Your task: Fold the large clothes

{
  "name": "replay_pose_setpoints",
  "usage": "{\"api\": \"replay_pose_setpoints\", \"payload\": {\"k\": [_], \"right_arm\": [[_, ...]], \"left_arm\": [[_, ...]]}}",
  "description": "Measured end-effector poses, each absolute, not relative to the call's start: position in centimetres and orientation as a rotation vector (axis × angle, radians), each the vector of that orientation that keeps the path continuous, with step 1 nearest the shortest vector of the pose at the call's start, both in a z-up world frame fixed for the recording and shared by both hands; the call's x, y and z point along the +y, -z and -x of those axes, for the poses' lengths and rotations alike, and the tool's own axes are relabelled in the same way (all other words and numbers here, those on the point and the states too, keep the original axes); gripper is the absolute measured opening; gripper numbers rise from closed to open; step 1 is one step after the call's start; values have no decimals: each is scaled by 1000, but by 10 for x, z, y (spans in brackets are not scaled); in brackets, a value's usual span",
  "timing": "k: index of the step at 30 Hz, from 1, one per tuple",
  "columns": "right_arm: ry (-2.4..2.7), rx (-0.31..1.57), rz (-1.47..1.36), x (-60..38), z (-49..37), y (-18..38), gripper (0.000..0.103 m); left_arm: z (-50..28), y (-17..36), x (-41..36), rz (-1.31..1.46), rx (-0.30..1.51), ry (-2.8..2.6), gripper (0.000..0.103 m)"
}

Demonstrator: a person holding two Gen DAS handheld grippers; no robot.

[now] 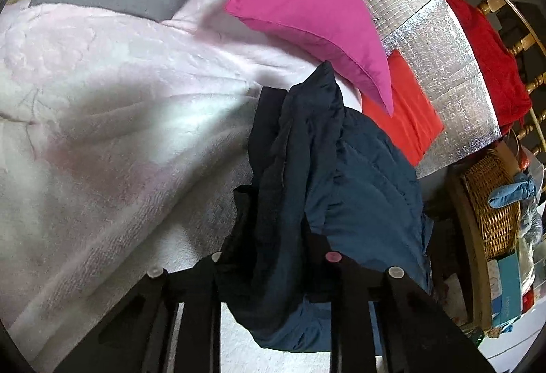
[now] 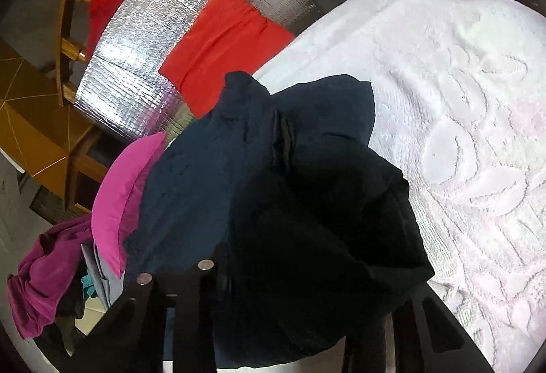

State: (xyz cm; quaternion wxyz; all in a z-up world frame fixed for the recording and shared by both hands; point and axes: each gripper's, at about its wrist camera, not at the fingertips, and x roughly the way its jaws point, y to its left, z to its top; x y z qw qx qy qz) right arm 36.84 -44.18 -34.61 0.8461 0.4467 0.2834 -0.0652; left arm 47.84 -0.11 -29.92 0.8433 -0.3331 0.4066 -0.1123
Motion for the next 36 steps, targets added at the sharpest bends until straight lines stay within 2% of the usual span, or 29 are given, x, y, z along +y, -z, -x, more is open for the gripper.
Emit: {"api": "replay_pose_setpoints", "payload": {"k": [36], "right_arm": [[91,639,-815,-433,-324,331,36]], "left_arm": [[-405,284,28,654,918,197,20]]}}
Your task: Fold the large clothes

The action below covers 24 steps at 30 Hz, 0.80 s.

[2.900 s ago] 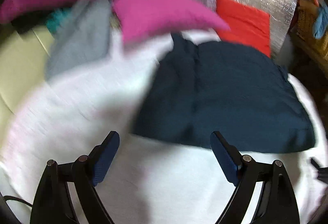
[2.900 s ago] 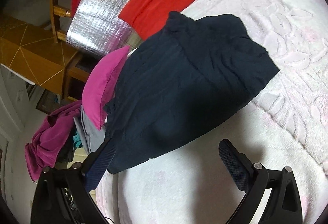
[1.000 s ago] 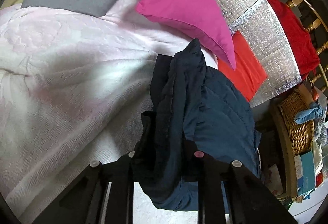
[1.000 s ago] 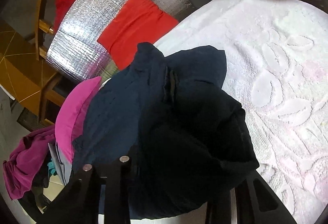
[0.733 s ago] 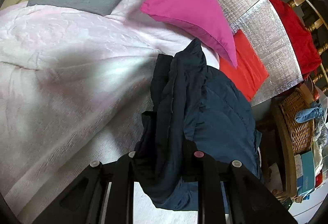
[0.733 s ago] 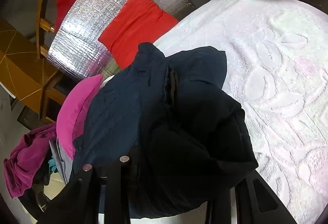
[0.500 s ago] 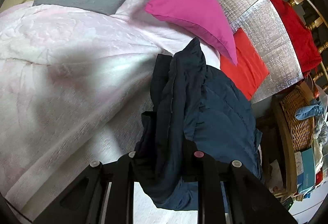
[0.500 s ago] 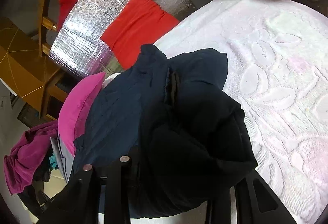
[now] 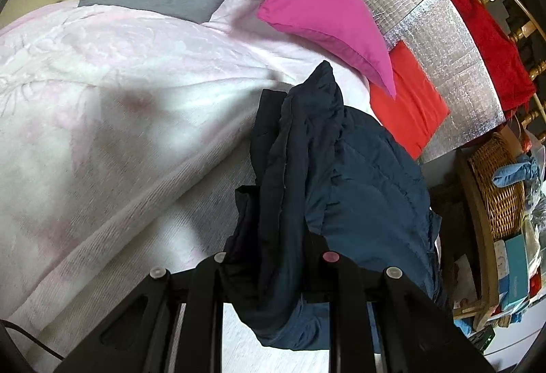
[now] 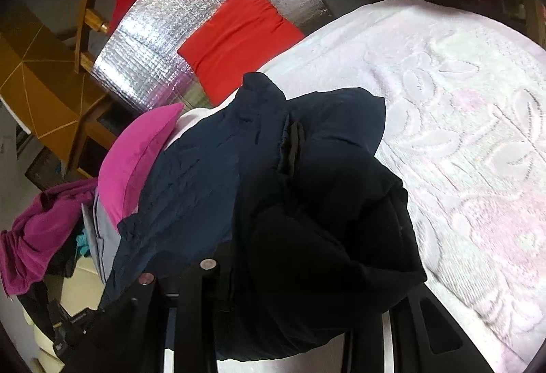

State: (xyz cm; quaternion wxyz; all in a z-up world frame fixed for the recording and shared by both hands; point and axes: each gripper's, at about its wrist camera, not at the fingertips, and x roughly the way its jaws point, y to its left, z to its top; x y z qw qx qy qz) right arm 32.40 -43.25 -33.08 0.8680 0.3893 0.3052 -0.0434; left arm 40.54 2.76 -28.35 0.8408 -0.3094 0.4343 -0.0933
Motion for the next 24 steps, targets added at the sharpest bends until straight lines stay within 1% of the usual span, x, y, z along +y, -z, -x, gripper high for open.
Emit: {"api": "replay_pose_setpoints", "payload": {"k": [6,24], "right_arm": [[90,643,-775,-429,-308,329,36],[91,624,-817,-422,-266,333,36]], "left_arm": [[-387,286,30,651,921,183,20],[-335,292,49,683,922,185,20]]}}
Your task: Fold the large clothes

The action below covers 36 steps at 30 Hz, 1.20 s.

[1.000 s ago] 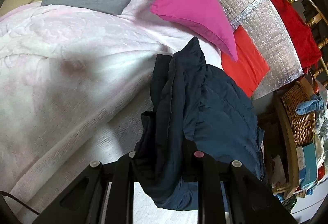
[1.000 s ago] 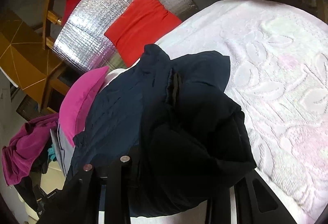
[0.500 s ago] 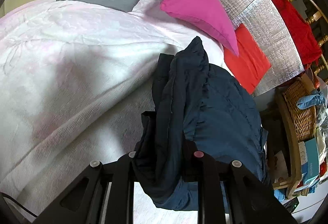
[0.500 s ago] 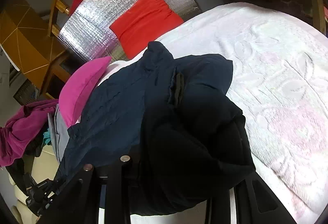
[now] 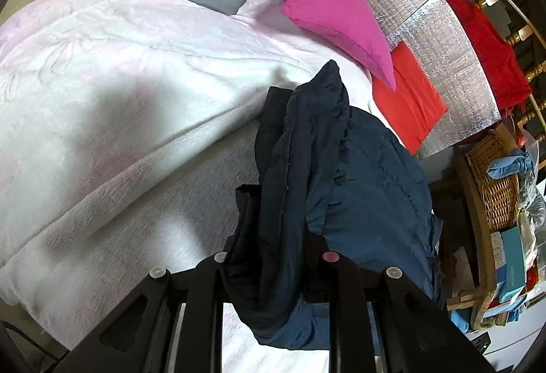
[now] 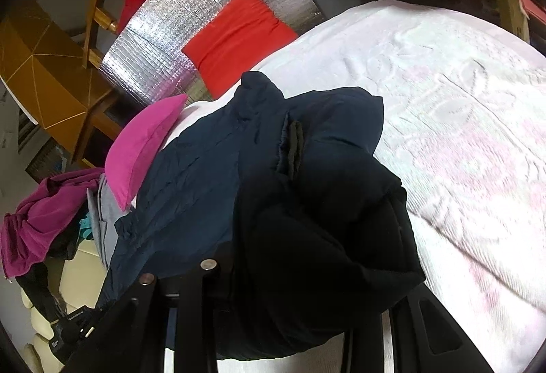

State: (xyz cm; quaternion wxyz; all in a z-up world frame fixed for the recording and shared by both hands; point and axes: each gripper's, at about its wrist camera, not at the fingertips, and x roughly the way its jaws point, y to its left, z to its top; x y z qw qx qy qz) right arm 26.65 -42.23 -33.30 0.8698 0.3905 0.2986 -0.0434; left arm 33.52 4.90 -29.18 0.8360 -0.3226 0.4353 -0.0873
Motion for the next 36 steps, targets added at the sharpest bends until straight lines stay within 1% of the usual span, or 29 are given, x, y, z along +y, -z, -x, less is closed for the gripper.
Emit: {"api": "replay_pose_setpoints", "payload": {"k": [8,17,20,21,22,23,24,25,26,27,29,30,33,34,36], "right_arm": [[89,620,-828,-420,-253,336,36],[105,625,-791,-413,-250,337,36],[112,634,-790,-415,-249,338,36],[115,642,-792,-415,-250,339,37],[113,649,-798,-416,-250,341,39],[105,661,-816,-418,-250,343,41],[95,675,-838,-421,-251,346,44],[85,690,-861,-426,-250,348,47],[76,705,-882,-431,-249,350,55],[62,717,-903,-438,-248,351,59],[32,729,-959,-454,-243,352,59],[5,738,-994,-462,-241,354,60],[-42,779,-1033,-479,-243,355,61],[-33,777,-1034,-484,-241,353,61],[-5,764,-1048,-493,-237,345,61]], "left_arm": [[-323,294,59,699,921,192,21],[-336,298,58,700,942,198,21],[-340,300,58,692,958,205,23],[-344,301,56,677,974,210,27],[-346,301,56,662,987,209,33],[-351,302,56,647,1013,210,36],[-354,303,58,640,1037,219,42],[-357,304,61,640,1057,227,48],[-360,305,66,650,1072,237,50],[-362,304,73,666,1085,248,53],[-363,301,87,689,1089,252,53],[-361,294,97,679,1061,228,53],[-355,272,115,594,942,96,55],[-356,265,117,573,907,73,57],[-362,260,111,566,880,114,58]]}}
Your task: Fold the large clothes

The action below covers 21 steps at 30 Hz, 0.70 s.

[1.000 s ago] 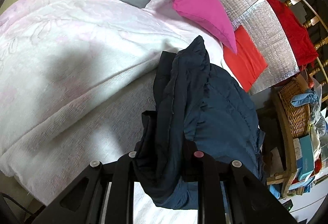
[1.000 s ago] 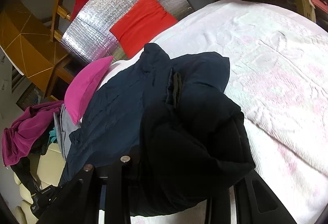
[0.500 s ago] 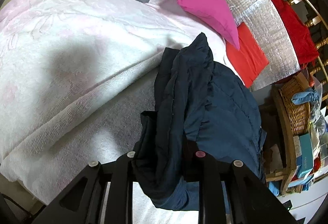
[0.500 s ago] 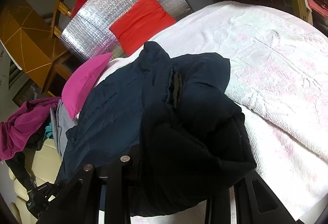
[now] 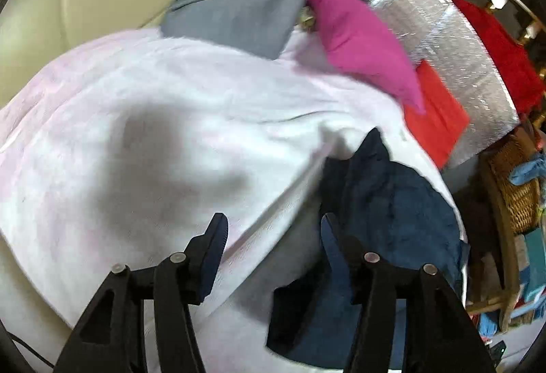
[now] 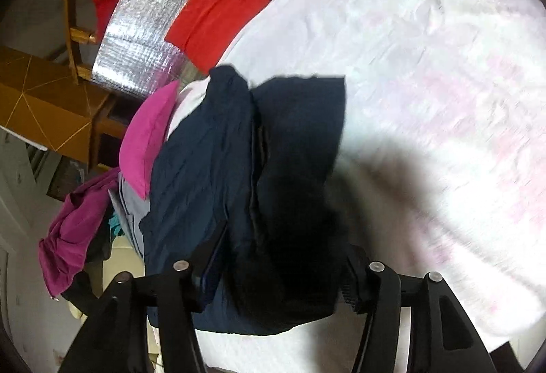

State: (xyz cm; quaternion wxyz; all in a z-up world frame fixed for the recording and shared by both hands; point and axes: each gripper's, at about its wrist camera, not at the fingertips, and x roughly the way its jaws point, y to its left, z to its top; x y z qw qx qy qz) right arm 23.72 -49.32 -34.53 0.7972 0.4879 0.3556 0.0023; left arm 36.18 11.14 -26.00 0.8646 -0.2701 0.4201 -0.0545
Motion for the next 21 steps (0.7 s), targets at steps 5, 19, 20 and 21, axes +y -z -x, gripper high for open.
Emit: {"api": "replay_pose_setpoints", "payload": {"k": [5,19,20,21], "right_arm": [[102,643,-1044,-521,-235,324,86],[21,850,-814,-469,-336,348,54],[37,818,-772,-462,-333,338,49],[44,799,-748,-459,-331,334,46]], "left_arm": [[-384,268,78,543,938,206,58],[-402,291,24,451,1017,269,53],[-402,288,20,425,999,261,52],[-401,284,14,385,981,245,52]]}}
